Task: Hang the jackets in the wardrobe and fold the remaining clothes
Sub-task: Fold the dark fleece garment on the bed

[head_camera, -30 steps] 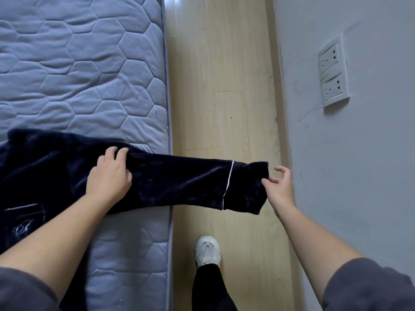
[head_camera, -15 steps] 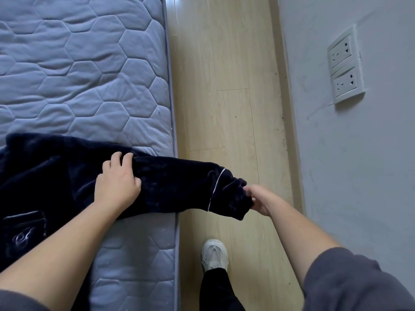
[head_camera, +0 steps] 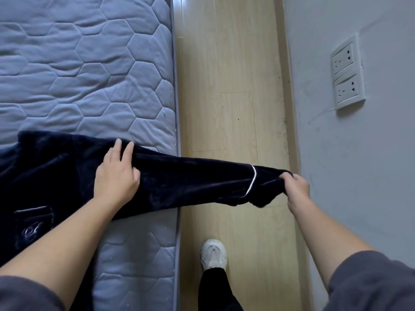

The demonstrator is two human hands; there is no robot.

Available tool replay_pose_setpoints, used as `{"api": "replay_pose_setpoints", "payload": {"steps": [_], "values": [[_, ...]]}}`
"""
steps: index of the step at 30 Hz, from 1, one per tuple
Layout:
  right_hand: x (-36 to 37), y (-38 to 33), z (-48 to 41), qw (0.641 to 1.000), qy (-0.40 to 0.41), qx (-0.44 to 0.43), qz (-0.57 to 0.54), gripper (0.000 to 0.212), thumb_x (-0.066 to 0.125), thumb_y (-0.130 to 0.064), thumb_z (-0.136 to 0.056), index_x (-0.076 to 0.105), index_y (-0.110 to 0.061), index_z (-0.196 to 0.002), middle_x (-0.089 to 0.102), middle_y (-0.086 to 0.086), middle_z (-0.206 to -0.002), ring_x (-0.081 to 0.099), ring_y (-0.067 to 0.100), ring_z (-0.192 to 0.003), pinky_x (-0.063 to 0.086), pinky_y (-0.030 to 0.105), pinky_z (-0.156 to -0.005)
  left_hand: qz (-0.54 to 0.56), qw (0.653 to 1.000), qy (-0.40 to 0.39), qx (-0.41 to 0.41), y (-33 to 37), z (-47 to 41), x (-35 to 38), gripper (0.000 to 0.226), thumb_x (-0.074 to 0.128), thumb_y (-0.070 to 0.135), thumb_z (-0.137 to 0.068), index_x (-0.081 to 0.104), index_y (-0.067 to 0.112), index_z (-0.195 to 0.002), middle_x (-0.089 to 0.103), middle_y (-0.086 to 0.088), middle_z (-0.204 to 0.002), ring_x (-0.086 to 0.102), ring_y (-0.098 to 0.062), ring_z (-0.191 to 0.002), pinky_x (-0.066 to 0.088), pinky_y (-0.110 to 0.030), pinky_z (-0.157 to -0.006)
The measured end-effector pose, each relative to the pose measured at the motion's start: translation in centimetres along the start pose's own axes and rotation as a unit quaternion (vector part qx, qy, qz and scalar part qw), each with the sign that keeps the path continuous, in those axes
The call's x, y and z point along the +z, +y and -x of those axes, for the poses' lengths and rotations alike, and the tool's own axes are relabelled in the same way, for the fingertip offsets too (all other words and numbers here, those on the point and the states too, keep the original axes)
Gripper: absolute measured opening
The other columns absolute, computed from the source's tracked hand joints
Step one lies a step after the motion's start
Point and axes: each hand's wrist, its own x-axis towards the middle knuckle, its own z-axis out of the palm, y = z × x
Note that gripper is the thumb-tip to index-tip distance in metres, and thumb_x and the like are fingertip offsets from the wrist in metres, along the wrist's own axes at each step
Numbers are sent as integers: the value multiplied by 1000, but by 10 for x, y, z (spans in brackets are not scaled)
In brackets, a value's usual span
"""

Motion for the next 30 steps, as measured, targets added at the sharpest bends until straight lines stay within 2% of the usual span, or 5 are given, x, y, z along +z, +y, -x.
{"api": "replay_pose_setpoints", "payload": {"steps": [6,12,19,24,30], "values": [[-17,-9,11,978,-131,57,-152,21,47,4,-91,62,-8,-99,67,11,-94,65,22,-80,57,28,-57,-113,992,-16,51,-23,-23,-19,57,50,4,-88,39,16,-143,37,-10,-149,26,-30,-140,29,-48,-105],[-40,4,21,939,-242,123,-211,25,45,-4,-93,62,-12,-109,74,11,-96,73,25,-81,58,37,-61,-147,982,72,93,-20,-50,-28,11,59,10,-87,63,5,-95,56,-21,-96,50,-38,-97,32,-47,-85],[-50,24,37,884,-335,143,-292,36,49,-14,-85,63,-15,-118,66,17,-120,66,33,-105,52,53,-88,3,992,125,-22,4,-40,-22,25,52,17,-91,57,5,-113,48,-21,-126,40,-36,-121,25,-52,-102],[-54,25,49,877,-317,143,-332,30,39,-20,-99,59,-17,-121,68,15,-115,69,28,-99,59,42,-76,41,965,132,221,48,26,6,42,48,26,-81,57,12,-119,49,-11,-135,41,-28,-130,21,-52,-110],[-50,23,48,956,-230,121,-138,29,30,-8,-103,49,-12,-125,73,4,-80,69,15,-58,52,21,-44,-219,909,-57,350,53,57,64,90,45,56,-86,-9,25,-151,-10,-8,-160,-8,-28,-147,-7,-61,-111]]}}
